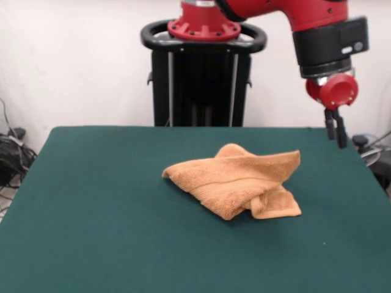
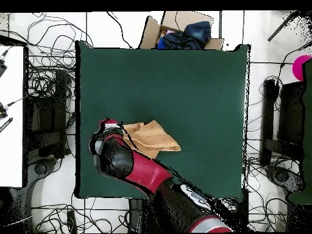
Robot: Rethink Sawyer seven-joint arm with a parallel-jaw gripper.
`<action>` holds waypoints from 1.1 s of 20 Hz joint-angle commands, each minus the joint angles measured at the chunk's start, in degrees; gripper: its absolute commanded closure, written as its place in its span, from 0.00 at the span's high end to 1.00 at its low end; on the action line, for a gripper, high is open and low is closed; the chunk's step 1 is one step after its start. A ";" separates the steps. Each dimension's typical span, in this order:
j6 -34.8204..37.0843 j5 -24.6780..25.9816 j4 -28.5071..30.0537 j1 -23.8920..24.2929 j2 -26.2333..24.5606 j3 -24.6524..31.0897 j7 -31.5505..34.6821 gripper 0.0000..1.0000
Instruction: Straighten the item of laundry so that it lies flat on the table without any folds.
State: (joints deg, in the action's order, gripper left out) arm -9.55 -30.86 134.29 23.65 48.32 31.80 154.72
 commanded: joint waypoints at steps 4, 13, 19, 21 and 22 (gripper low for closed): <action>4.91 -3.68 -1.99 -1.58 1.65 -6.43 8.94 1.00; 1.90 -1.10 -2.50 -0.41 -2.50 -6.08 8.82 1.00; -0.07 0.72 -2.64 0.68 -4.28 -6.15 8.59 1.00; -0.51 1.48 -2.60 1.39 -4.85 -6.10 8.25 1.00; -0.50 1.77 -2.52 1.63 -4.90 -6.22 8.04 1.00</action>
State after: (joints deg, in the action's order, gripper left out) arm -9.55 -30.41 134.25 23.99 46.33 27.61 154.72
